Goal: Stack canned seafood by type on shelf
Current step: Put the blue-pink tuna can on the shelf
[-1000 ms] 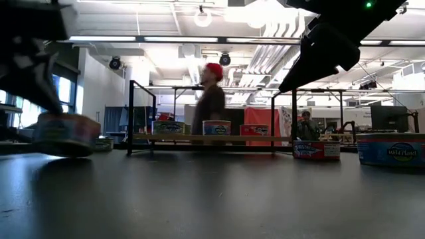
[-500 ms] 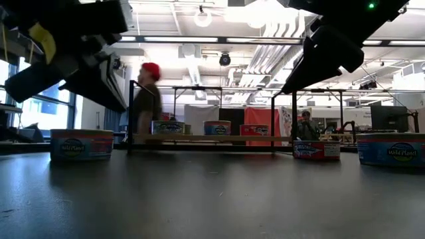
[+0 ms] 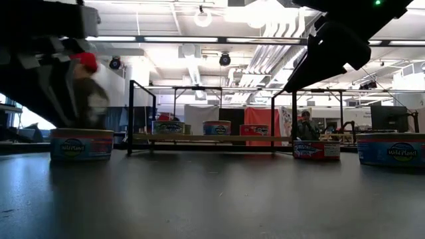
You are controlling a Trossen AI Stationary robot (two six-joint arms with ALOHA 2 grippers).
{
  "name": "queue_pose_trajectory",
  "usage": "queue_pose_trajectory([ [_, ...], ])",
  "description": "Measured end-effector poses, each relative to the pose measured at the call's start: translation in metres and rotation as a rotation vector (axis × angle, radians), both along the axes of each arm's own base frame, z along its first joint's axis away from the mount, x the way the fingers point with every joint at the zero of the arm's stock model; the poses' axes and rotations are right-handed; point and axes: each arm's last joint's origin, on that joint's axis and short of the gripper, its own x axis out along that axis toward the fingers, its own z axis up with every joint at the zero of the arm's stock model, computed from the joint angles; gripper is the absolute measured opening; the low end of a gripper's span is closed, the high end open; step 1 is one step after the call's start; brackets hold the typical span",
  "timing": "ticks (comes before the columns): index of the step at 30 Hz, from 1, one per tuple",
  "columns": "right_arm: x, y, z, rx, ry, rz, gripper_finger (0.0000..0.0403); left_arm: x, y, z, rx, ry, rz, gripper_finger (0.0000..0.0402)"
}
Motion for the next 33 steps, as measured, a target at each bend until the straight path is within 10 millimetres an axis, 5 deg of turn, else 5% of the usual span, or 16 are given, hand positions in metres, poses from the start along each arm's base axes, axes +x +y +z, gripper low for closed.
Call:
queue_pose_trajectory([
  [9,0.000,0.000,0.000,0.000,-0.001,0.000,0.0240,-0.005,-0.013,0.001,0.161,-0.157,-0.117,0.0125],
  [23,0.000,0.000,0.000,0.000,-0.001,0.000,0.0240,-0.035,0.013,-0.053,0.191,-0.203,-0.070,0.0120],
  [33,0.000,0.000,0.000,0.001,-0.004,0.000,0.0240,-0.035,0.026,-0.062,0.238,-0.222,-0.065,0.0010],
])
